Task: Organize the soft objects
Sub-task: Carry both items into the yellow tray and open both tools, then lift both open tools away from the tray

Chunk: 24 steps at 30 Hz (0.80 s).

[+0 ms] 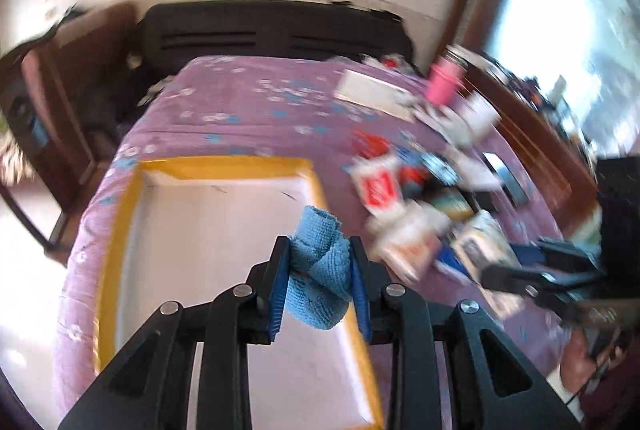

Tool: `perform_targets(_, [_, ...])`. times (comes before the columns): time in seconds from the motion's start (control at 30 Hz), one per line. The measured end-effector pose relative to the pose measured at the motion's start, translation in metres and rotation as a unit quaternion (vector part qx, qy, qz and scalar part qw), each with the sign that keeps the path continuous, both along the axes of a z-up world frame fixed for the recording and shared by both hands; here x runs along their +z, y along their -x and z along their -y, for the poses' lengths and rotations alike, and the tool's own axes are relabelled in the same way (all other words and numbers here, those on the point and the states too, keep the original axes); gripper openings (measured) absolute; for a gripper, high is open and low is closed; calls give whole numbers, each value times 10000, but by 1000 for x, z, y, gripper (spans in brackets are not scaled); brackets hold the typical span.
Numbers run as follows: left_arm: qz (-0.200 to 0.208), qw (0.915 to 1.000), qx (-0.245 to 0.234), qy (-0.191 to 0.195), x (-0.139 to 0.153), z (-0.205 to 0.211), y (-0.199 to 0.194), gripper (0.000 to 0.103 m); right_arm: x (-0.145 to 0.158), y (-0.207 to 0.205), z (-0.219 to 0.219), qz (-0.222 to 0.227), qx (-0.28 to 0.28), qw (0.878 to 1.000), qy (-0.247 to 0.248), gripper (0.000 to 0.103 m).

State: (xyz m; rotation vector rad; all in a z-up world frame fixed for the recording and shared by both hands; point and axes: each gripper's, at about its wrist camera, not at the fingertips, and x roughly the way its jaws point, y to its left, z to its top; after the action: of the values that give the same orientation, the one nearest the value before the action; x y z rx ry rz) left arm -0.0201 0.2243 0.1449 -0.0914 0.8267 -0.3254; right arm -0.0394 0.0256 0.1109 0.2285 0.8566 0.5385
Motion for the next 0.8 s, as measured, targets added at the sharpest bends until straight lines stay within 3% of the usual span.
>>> perform_targets(0.13, [-512,9954,477,658,-18,-36,-64,27,9,-46,-52,149,94,9994,300,56])
perform_targets(0.33, [-998,9821,1037,1213,-71,-66,-124,28,-27,-119,-108,-177,53,9979,615,56])
perform_targets(0.43, [-1165,9766,1154,1395,-88,-72,-137,35,-43,-140,-119,-291,58,9975,635,56])
perform_targets(0.53, [-1347,9694,1332,1564,-101,-81,-142,63,-55,-160,-128,-380,76,9969,683,58])
perform_targets(0.57, [-1425,9651,1383,1708,-105,-86,-141,67,-57,-163,-130,-374,35,9966,739,59])
perform_targets(0.63, [-1475,9596,1437,1918,-107,-94,-139,67,-61,-167,-132,-361,-101,9958,830,64])
perform_targets(0.7, [-1327,9621,1504,1847,-101,-98,-131,68,-61,-167,-128,-326,-153,9962,791,72])
perform_targets(0.8, [-1065,9657,1626,1722,-91,-99,-113,72,-52,-162,-118,-156,-291,9962,801,74])
